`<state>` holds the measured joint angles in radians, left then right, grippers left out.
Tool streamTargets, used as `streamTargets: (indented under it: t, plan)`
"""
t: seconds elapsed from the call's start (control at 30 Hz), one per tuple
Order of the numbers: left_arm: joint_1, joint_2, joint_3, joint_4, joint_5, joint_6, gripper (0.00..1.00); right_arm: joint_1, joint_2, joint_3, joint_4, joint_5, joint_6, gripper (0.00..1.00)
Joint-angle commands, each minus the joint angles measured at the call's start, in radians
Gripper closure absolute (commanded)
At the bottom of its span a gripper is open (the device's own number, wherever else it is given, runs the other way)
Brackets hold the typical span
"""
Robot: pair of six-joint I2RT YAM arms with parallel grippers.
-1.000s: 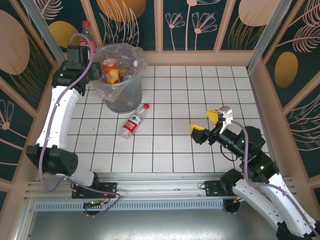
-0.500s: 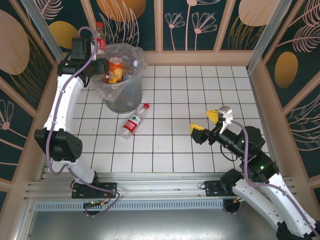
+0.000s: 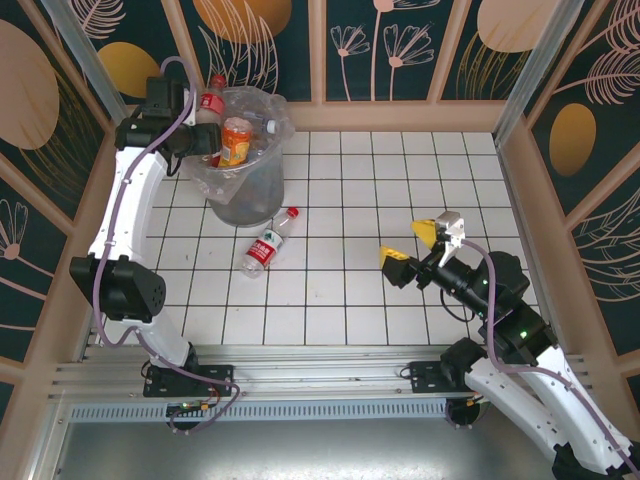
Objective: Put the plastic bottles in the bin
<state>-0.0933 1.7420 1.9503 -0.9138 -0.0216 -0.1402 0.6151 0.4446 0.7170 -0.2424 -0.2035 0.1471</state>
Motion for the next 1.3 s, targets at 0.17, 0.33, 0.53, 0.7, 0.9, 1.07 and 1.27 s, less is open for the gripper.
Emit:
streamTargets:
  t: [0.17, 0.33, 0.53, 0.7, 0.9, 1.07, 1.27]
  plan:
    - [0.003, -0.066, 0.017, -0.077, -0.043, -0.046, 0.32, -0.017, 0.018, -0.005, 0.025, -0.020, 0.012, 0.01]
    - [0.003, -0.067, 0.024, -0.082, -0.061, -0.054, 0.27, -0.025, 0.019, -0.005, 0.026, -0.027, 0.012, 0.01]
    - [0.003, -0.064, 0.071, -0.077, -0.031, -0.076, 0.14, -0.029, 0.025, -0.008, 0.032, -0.035, 0.019, 0.01]
    - [0.003, -0.101, 0.090, -0.052, -0.027, -0.137, 0.10, -0.033, 0.039, -0.002, 0.033, -0.023, 0.037, 0.01]
    - [0.002, -0.292, -0.130, 0.140, 0.128, -0.132, 0.07, -0.033, 0.072, 0.044, -0.001, 0.185, 0.162, 0.01]
    - [-0.016, -0.499, -0.434, 0.350, 0.371, -0.125, 0.03, -0.034, 0.059, 0.052, 0.023, 0.170, 0.145, 0.01]
    - [-0.148, -0.645, -0.602, 0.357, 0.328, -0.074, 0.01, -0.034, 0.059, 0.030, 0.055, 0.067, 0.107, 0.01]
